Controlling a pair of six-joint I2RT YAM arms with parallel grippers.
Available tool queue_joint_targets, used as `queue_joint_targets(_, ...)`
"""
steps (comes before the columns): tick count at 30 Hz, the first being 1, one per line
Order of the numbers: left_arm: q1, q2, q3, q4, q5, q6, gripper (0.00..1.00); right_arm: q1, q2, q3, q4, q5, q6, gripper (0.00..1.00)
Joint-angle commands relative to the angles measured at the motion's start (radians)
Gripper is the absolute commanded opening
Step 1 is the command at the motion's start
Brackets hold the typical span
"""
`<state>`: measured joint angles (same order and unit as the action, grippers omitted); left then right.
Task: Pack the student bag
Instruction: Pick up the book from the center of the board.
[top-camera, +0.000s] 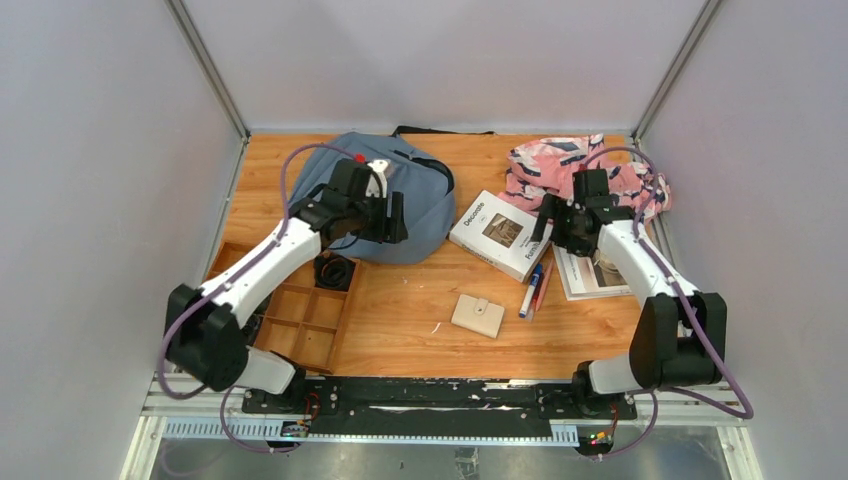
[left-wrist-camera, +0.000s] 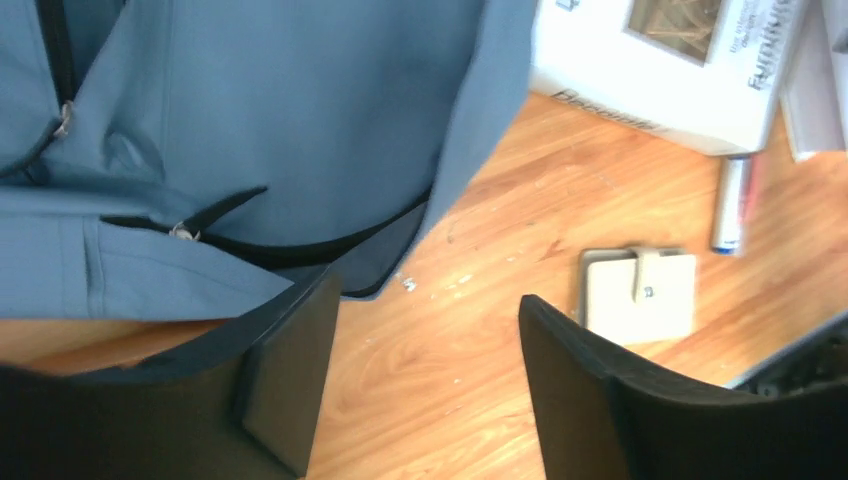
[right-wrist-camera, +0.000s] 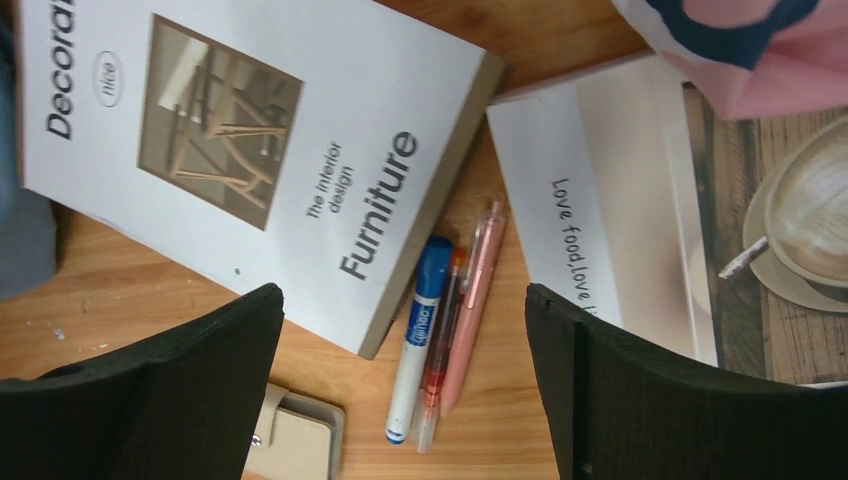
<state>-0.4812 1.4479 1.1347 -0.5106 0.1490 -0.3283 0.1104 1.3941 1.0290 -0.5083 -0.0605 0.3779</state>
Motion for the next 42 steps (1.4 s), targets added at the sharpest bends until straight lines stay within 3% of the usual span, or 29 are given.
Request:
queue_joint_targets(1, -0.002, -0.101, 0.060, 0.028, 0.070, 0.004, 0.77, -0.065, -0.039, -0.062, 0.075, -0.127, 0.019, 0.95)
queue_joint_targets(4, -0.012, -0.068, 0.124, 0.035, 0.115, -0.017, 0.78, -0.088, -0.030, -0.100, 0.135, -0.174, 0.067, 0.93)
queue_joint_targets(8, -0.040, -0.007, 0.175, 0.052, 0.178, -0.064, 0.62, -0.131, 0.011, -0.130, 0.195, -0.187, 0.122, 0.83)
queue_joint_targets(12, -0.048, -0.071, 0.078, 0.139, 0.157, -0.111, 0.65, -0.149, 0.064, -0.145, 0.244, -0.216, 0.149, 0.68)
queue_joint_targets(20, -0.048, -0.087, 0.039, 0.116, 0.157, -0.118, 0.69, -0.166, 0.142, -0.228, 0.438, -0.346, 0.275, 0.57)
queue_joint_targets(23, -0.048, -0.083, 0.041, 0.116, 0.158, -0.119, 0.69, -0.169, 0.140, -0.257, 0.481, -0.350, 0.311, 0.41)
queue_joint_targets(25, -0.048, -0.077, 0.047, 0.107, 0.156, -0.117, 0.69, -0.169, 0.127, -0.260, 0.474, -0.348, 0.323, 0.20)
queue_joint_targets(26, -0.048, -0.072, 0.052, 0.100, 0.152, -0.115, 0.69, -0.170, 0.113, -0.253, 0.456, -0.355, 0.328, 0.05)
queue_joint_targets(27, -0.048, -0.069, 0.058, 0.093, 0.149, -0.114, 0.70, -0.169, 0.089, -0.244, 0.440, -0.363, 0.331, 0.00)
queue_joint_targets(30, -0.048, -0.058, 0.072, 0.095, 0.149, -0.117, 0.71, -0.167, 0.000, -0.231, 0.410, -0.360, 0.322, 0.00)
queue_joint_targets(33, -0.048, -0.029, 0.112, 0.110, 0.234, -0.108, 0.72, -0.167, -0.054, -0.209, 0.394, -0.394, 0.312, 0.00)
queue_joint_targets(36, -0.048, 0.013, 0.159, 0.105, 0.247, -0.111, 0.78, -0.155, -0.078, -0.203, 0.418, -0.474, 0.329, 0.00)
queue_joint_targets(37, -0.048, 0.030, 0.172, 0.103, 0.262, -0.118, 0.84, -0.149, -0.090, -0.200, 0.409, -0.485, 0.328, 0.00)
queue_joint_targets(40, -0.054, 0.114, 0.185, 0.179, 0.445, -0.214, 0.89, -0.147, -0.140, -0.188, 0.348, -0.482, 0.312, 0.00)
queue_joint_targets(42, -0.087, 0.157, 0.200, 0.229, 0.469, -0.246, 0.90, -0.147, -0.179, -0.167, 0.271, -0.447, 0.275, 0.00)
